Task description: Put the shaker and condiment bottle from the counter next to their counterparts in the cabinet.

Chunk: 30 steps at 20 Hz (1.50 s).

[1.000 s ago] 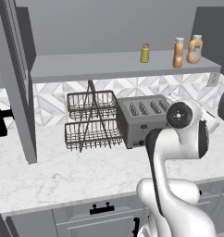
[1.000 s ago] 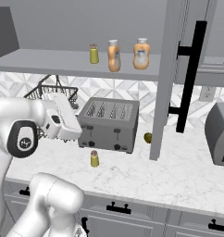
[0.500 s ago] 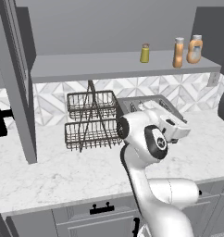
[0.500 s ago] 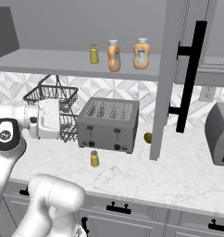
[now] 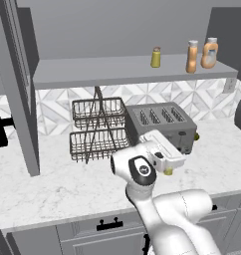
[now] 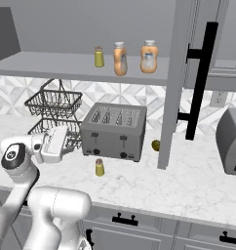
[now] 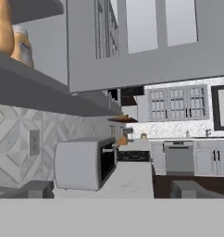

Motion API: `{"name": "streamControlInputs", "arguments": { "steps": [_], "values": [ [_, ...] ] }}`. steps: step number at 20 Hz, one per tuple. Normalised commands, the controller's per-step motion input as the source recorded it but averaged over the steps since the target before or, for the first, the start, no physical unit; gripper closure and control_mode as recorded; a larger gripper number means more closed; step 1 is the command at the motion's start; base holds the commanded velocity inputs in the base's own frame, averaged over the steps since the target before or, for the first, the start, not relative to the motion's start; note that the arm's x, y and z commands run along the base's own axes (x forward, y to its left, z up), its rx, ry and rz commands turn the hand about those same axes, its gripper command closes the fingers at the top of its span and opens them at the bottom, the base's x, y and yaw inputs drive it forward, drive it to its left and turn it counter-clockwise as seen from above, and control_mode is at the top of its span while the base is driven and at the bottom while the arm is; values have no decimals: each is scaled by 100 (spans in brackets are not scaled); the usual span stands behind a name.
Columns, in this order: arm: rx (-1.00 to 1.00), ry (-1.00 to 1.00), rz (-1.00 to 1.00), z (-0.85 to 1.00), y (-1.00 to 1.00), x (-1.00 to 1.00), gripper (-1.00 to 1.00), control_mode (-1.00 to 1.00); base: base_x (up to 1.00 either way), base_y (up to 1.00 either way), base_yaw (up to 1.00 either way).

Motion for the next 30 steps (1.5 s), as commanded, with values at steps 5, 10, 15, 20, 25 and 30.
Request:
{"name": "streamControlInputs", "arguments": {
  "steps": [5,10,15,20,25,30],
  "values": [
    [-11,5,-5,-45,0,5,-100,-100,0,0,0],
    [-3,0,-5,-77,-8,84,-100,-100,0,0,0],
    [-5,0,-11,-98,-42,64,-100,-100,0,0,0],
    [-25,-14,-26,-100,-39,35,-100,-100,0,0,0],
    [-1,-3,-15,-38,-10,40,-100,-100,0,0,0],
    [1,0,-1,-28,-6,2,-100,-100,0,0,0]
  ]
}}
